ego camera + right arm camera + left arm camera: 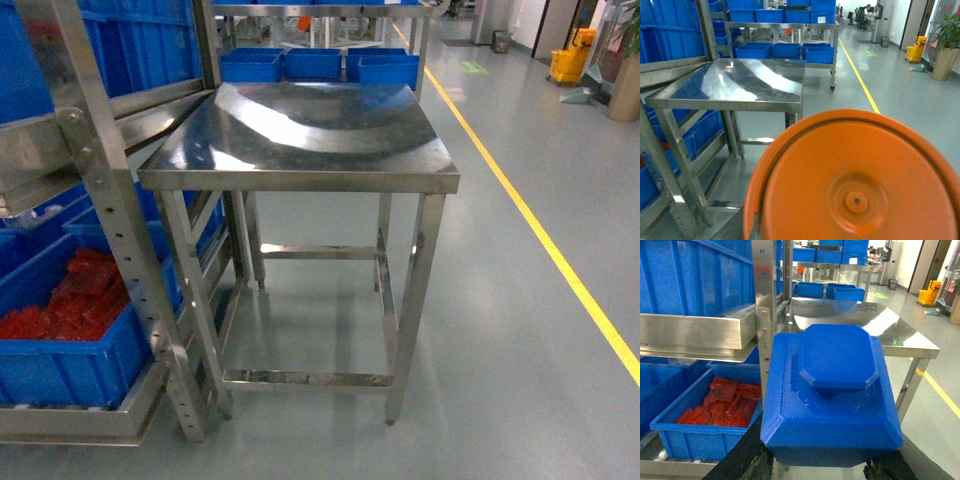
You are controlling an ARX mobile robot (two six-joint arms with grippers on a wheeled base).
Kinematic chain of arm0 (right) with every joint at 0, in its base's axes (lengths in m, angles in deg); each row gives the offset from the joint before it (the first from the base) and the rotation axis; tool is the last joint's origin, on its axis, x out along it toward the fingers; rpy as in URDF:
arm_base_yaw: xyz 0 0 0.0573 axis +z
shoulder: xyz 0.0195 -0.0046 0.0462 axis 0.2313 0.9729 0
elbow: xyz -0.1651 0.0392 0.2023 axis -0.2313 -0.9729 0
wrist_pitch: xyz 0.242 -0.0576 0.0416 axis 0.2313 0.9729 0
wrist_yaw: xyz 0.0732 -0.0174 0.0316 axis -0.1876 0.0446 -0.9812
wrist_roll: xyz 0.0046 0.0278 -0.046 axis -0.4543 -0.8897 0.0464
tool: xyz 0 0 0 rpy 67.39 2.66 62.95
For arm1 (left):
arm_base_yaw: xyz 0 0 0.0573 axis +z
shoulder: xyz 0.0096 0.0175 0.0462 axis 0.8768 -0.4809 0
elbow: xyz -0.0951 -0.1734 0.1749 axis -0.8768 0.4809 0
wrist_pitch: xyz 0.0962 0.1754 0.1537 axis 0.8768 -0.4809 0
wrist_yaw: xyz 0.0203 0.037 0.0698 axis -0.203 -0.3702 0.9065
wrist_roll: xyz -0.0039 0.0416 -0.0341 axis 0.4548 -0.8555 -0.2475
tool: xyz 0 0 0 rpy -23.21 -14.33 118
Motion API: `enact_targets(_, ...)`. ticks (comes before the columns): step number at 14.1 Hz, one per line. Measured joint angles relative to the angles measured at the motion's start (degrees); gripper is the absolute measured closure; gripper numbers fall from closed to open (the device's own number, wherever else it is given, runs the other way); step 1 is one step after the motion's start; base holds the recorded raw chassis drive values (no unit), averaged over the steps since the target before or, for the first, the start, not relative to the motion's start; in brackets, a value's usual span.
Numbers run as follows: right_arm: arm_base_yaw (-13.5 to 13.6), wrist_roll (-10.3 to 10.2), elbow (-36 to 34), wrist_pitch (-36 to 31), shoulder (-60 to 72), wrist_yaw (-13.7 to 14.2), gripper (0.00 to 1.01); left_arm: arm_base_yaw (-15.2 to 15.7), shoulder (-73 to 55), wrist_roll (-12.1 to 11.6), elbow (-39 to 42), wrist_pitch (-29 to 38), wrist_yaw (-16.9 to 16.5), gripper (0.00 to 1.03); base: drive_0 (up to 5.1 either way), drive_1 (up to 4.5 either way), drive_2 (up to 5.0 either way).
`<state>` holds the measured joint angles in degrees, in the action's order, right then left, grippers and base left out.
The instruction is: Sort blue parts and orange caps into right shelf containers
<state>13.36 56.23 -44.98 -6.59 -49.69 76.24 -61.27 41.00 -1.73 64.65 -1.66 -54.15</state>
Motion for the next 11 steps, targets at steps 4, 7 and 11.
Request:
enact_targets(4,0.0,0.0,0.0,0.1,0.0,0.0,0.57,0.0,0.0,0.0,0.0,0.1,0.0,0.63,-4.9,2.57,2.6)
enact_targets(7,0.0,0.0,0.0,0.1,0.0,0.0,0.57,0.0,0.0,0.0,0.0,0.0,0.0,0.63,-5.0,2.50,2.5)
enact_targets(11,0.0,0.0,0.0,0.0,0.0,0.0,0.57,0.0,0.0,0.0,0.0,0.1,0.0,0.63,-4.9,2.54,2.5)
